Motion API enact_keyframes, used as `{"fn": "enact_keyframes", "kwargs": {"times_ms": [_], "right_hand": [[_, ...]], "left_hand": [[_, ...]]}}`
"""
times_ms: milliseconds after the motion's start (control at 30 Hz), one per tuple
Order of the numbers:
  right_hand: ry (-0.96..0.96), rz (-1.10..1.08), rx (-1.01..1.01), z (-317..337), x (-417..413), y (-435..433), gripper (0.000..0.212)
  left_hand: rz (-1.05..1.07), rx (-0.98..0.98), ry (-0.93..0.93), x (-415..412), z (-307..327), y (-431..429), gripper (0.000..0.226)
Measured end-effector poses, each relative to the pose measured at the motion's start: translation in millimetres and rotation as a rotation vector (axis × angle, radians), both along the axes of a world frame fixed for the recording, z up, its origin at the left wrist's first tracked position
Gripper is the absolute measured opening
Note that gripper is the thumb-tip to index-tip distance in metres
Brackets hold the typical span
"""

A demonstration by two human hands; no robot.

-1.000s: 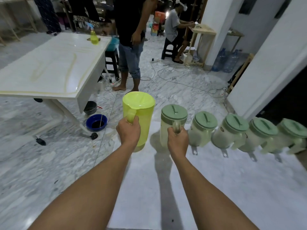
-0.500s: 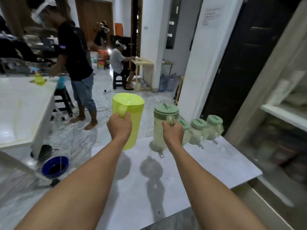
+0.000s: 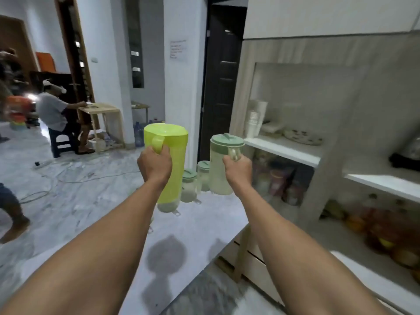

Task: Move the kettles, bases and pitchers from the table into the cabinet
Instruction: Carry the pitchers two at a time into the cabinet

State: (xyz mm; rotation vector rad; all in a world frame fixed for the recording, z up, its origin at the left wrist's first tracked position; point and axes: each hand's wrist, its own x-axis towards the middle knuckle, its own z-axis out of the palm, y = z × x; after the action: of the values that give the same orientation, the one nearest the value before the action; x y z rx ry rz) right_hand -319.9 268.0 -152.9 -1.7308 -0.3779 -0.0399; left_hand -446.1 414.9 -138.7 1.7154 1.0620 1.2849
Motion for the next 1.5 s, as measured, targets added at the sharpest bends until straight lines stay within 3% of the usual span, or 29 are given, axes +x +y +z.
{"fn": "enact_keyframes", "kwargs": {"times_ms": [267,767,1167,1500], "right_hand": [[-0.049,-0.174,-0.01,40.0,53.7,-144.4,0.018],[-0.117,-0.521,-0.041,93.4,100.0,-418.7,0.02],[-0.102,-0.64,-0.025,102.2,129.9,-524.0,0.021],[-0.123,-0.737,-0.004,99.8,211.2,-576.6,0.029]], "left_hand": [[-0.236,0.001,-0.083,93.0,34.2,-116.6,0.041],[-0.627,0.045,-0.158,207.1,78.4,-366.7,0.035],[-0.821,-0.021,-0.182,263.8,85.8,-483.1,0.033],[-0.916,-0.055,-0.241,352.4,94.5,-543.0,0.035]]}}
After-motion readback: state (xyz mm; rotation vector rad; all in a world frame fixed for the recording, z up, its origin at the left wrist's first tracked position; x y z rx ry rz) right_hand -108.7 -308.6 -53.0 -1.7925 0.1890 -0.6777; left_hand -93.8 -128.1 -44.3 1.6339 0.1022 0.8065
